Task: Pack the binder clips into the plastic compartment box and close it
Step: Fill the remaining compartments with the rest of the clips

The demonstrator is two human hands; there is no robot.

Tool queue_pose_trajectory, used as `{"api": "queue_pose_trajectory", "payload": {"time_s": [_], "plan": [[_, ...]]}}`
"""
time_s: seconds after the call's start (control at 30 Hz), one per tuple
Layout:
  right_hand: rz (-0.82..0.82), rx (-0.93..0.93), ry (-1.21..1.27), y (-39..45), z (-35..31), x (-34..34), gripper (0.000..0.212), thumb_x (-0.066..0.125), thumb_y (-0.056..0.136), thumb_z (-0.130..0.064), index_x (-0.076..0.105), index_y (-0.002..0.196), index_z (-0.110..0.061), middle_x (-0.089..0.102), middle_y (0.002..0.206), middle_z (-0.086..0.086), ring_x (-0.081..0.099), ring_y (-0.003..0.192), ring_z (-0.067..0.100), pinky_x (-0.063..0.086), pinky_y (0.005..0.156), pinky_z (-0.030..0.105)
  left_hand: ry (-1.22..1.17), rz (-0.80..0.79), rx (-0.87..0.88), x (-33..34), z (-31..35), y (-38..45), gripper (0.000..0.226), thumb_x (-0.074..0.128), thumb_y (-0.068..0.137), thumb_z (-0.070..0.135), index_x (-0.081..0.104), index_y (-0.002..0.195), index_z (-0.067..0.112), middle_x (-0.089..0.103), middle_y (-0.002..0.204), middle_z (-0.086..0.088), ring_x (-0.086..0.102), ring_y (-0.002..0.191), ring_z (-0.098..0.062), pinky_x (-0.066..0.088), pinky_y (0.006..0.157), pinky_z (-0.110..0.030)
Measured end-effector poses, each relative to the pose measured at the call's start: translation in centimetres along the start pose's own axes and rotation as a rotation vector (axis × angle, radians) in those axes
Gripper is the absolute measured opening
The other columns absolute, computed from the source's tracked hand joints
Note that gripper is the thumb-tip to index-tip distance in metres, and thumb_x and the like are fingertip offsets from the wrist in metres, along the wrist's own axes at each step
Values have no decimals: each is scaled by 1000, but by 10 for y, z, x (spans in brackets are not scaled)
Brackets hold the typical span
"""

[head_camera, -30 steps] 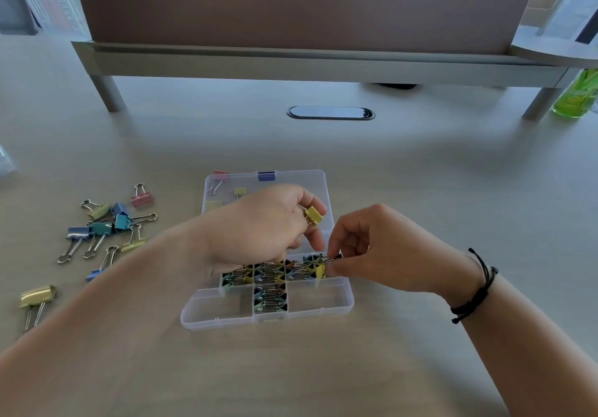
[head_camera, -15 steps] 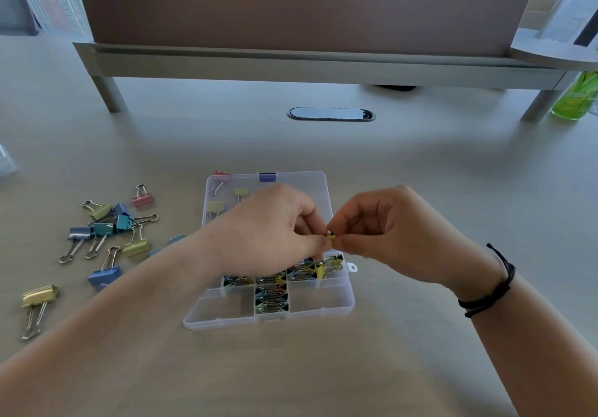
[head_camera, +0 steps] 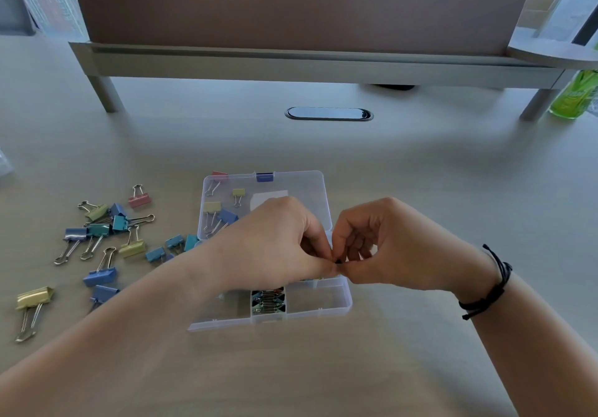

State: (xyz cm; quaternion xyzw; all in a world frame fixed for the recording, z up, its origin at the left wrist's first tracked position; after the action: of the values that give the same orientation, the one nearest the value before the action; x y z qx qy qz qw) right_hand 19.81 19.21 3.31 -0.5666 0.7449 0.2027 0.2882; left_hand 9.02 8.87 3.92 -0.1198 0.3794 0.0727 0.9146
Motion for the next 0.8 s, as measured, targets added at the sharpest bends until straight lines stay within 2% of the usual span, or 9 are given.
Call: {"api": "queue_pose_trajectory", "payload": {"time_s": [0.07, 0.13, 0.23, 0.3, 0.47, 0.57, 0.63, 0.8], "plan": [[-10, -9, -42, 0, -1, 0, 18, 78, 71, -6, 72, 74, -22, 68, 65, -9, 58, 57, 6, 54, 62, 29, 13, -3, 10, 0, -2, 0, 5, 80, 82, 26, 80, 83, 21, 54, 42, 20, 46, 39, 4, 31, 43, -5], [-10, -14, -75, 0, -1, 0, 19, 77, 71, -7, 73, 74, -25, 69, 67, -6, 61, 59, 13, 55, 63, 33, 17, -4, 18, 0, -3, 0, 4, 81, 81, 25, 80, 82, 21, 66, 58, 13, 46, 39, 4, 31, 42, -5], [-8, -11, -113, 0, 0, 0, 21, 75, 70, -7, 74, 75, -27, 69, 68, -8, 60, 60, 9, 55, 62, 28, 36, -9, 21, 1, -4, 0, 3, 80, 81, 22, 80, 82, 19, 73, 73, 6, 49, 41, 5, 32, 44, -4], [-6, -11, -130, 0, 0, 0, 21, 75, 71, -8, 74, 75, -29, 68, 68, -11, 59, 60, 8, 51, 60, 22, 45, -10, 24, 2, -4, 0, 2, 80, 81, 22, 80, 82, 20, 74, 74, 6, 51, 43, 6, 32, 45, -4], [14, -32, -184, 0, -1, 0, 22, 76, 70, -12, 72, 71, -34, 66, 68, -16, 58, 61, 13, 47, 57, 20, 37, -7, 25, 3, -5, 1, 2, 81, 80, 24, 80, 80, 23, 74, 74, 8, 50, 44, 5, 32, 45, -5], [20, -48, -227, -1, -3, 1, 21, 77, 69, -15, 70, 69, -35, 65, 66, -16, 58, 64, 9, 45, 57, 14, 21, 0, 18, 3, -6, 1, 3, 81, 80, 26, 80, 79, 23, 64, 56, 18, 46, 41, 3, 31, 43, -6], [24, -57, -252, -1, -3, 2, 21, 77, 69, -17, 68, 68, -36, 64, 66, -15, 58, 67, 6, 44, 59, 12, 15, 11, 14, 4, -7, 2, 4, 82, 79, 26, 80, 78, 23, 59, 49, 18, 45, 40, 2, 30, 43, -7], [29, -71, -280, 0, -3, 2, 15, 76, 69, -16, 72, 73, -29, 63, 66, -14, 58, 69, 0, 41, 63, 9, 14, 22, 26, 6, -11, 3, 6, 84, 77, 28, 80, 77, 24, 72, 67, 9, 50, 46, 5, 34, 48, -7]]}}
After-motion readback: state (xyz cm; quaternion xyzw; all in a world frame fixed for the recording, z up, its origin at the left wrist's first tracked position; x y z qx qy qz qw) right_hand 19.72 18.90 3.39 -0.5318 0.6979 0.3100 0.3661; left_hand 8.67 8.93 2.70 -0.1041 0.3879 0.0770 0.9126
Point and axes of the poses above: each hand's wrist, its own y-axis towards the middle knuckle, its own x-axis out of the palm, z = x × y, the point moved 4 cm from there along y, towards the middle knuckle
